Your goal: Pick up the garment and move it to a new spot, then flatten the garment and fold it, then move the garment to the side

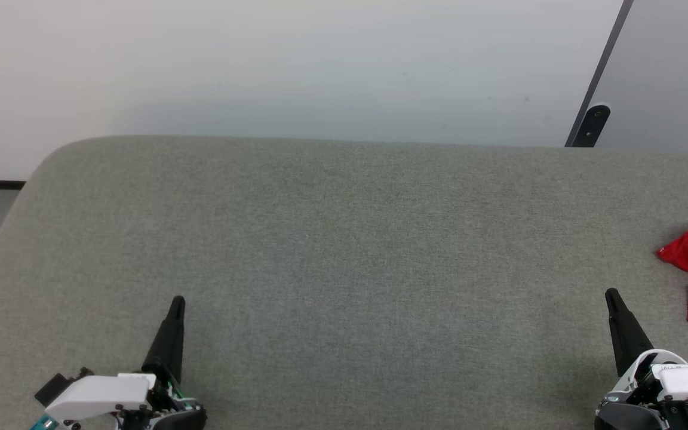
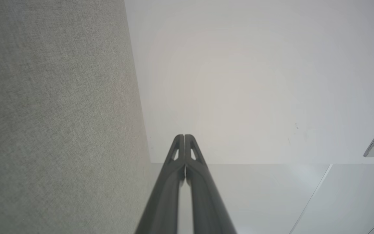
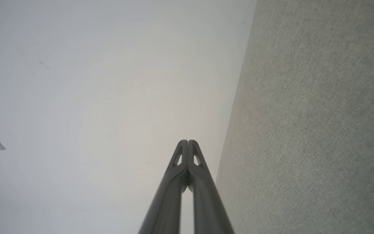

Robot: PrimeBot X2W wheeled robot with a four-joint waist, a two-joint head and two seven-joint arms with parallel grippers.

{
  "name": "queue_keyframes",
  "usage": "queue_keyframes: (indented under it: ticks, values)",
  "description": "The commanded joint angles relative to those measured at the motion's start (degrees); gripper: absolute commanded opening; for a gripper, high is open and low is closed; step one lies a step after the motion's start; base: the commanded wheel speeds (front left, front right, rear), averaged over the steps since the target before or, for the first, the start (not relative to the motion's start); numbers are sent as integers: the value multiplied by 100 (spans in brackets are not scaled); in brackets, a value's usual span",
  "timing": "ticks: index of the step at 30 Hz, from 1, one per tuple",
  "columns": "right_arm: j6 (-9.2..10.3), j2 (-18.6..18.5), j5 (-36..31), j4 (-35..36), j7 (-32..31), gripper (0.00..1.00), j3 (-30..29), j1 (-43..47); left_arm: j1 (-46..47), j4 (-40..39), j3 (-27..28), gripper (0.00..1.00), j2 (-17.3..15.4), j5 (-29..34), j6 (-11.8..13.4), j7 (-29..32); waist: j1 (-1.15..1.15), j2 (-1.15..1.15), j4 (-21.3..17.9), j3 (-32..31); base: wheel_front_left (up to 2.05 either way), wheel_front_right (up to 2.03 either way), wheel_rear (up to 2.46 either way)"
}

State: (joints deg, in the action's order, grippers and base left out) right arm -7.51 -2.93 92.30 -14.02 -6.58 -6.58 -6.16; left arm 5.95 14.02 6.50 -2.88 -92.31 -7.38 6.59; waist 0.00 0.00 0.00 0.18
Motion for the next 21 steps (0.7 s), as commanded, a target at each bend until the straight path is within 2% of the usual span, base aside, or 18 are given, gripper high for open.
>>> queue_keyframes:
  ticks: [1,21]
  values:
    - [4,20,20,-3,-14,0,0,-11,53,8,15,0,1,-18,-20,12,0,0,0,0,0,0,0]
    - [4,20,21,-3,-13,0,1,-11,53,7,14,0,1,-18,-20,11,0,0,0,0,0,0,0]
